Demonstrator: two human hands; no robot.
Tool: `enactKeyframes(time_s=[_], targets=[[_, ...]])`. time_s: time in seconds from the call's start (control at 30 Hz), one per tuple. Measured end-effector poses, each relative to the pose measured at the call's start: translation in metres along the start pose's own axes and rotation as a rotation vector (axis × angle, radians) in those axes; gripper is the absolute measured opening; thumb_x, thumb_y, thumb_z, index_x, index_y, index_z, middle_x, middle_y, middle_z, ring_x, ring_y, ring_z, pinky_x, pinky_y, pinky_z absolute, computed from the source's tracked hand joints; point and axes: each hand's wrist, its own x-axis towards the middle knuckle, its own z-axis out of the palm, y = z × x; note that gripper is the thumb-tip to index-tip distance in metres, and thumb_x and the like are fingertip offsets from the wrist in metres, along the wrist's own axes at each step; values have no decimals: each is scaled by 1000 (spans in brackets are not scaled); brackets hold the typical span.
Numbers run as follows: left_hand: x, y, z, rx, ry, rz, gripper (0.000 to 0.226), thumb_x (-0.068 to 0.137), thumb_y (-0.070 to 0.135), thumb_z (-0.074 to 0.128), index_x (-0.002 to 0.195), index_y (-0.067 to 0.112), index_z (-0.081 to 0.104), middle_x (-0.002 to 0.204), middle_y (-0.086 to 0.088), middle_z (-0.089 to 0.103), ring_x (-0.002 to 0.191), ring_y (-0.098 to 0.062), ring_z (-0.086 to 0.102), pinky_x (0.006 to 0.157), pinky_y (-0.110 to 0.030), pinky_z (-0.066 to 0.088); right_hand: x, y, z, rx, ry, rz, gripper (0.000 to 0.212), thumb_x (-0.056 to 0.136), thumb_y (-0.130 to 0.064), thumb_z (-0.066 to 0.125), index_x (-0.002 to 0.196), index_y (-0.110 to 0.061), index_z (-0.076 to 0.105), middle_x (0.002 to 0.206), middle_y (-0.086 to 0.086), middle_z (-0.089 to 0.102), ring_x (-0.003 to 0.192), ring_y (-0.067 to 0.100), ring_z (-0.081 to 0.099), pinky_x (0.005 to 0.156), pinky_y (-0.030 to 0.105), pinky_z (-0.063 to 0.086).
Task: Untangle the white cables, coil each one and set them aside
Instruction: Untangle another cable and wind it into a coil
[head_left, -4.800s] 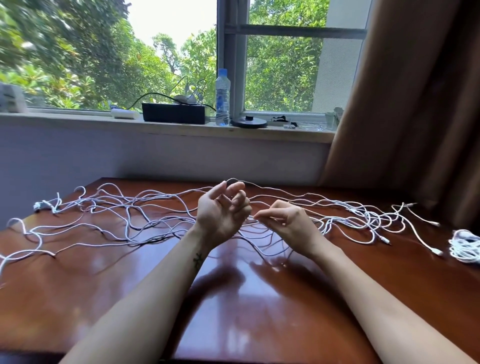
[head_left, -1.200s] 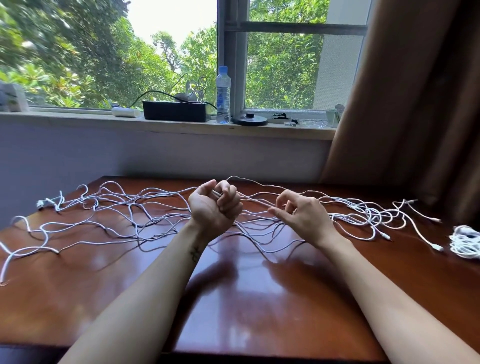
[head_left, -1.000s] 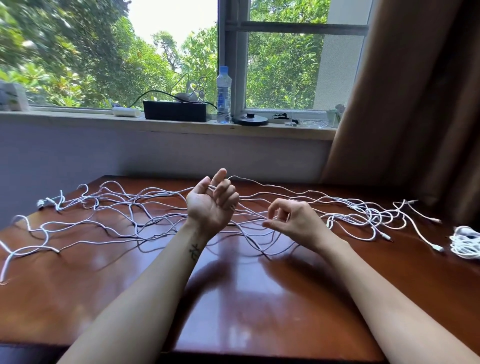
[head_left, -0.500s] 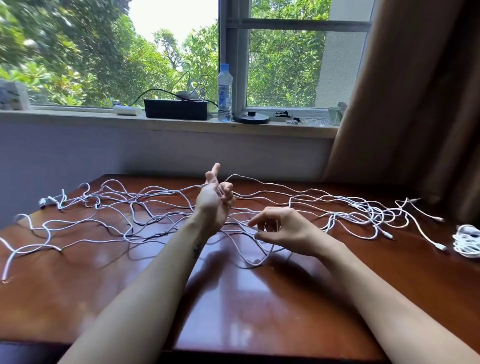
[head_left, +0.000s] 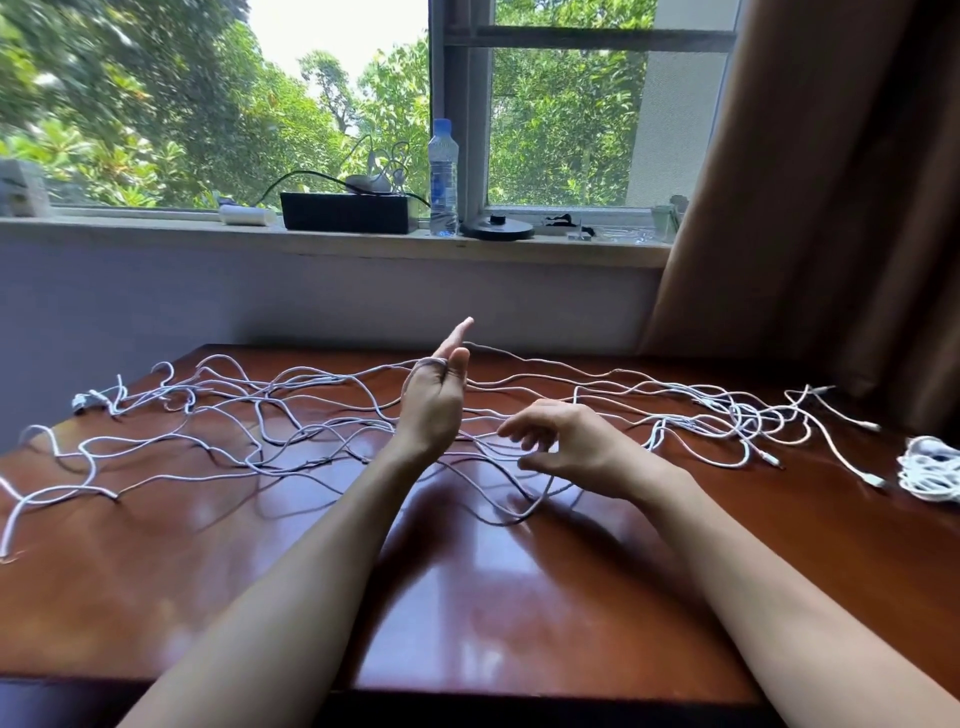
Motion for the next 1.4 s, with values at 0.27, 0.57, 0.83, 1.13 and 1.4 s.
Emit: enactKeyframes(time_s=[0.27, 0.57, 0.83, 1.13, 1.4], targets=[[-1, -4, -5, 220, 71, 32, 43, 102, 49, 37, 144, 47, 47, 54, 8, 41, 51, -5, 40, 60, -34, 37, 1, 5, -3, -49, 82, 51, 50, 91, 21, 42, 126, -5, 67, 122, 2, 69, 113, -6, 56, 96, 1, 38], [-3, -5, -8, 337, 12, 19, 39, 106, 34, 42, 145, 37, 51, 67, -1, 62, 67, -13, 60, 70, -32, 42, 2, 3, -8, 70, 285, 76, 30, 104, 1, 47, 129, -7, 60, 109, 13, 66, 79, 17, 75, 58, 37, 63], [-6, -4, -9, 519, -128, -6, 44, 105, 46, 32, 147, 42, 47, 122, -7, 70, 116, -31, 62, 94, -36, 46, 3, -1, -13, -11, 491, 78, 6, 100, -17, 61, 96, -14, 64, 66, 0, 68, 46, 17, 57, 49, 27, 47], [-13, 8, -10, 605, -391, -126, 72, 84, 78, 47, 117, 18, 67, 117, 5, 72, 109, -20, 65, 83, -31, 44, 1, 0, -19, -19, 602, 3, 17, 91, -44, 70, 91, -27, 74, 55, -2, 59, 50, 13, 55, 58, 29, 46], [-11, -5, -8, 607, -268, -106, 67, 92, 69, 26, 76, 23, 72, 83, 3, 65, 92, -24, 63, 84, -37, 48, 2, -1, -17, -46, 581, -98, 20, 90, -35, 74, 103, -19, 76, 57, -10, 54, 52, 4, 46, 60, 18, 40]])
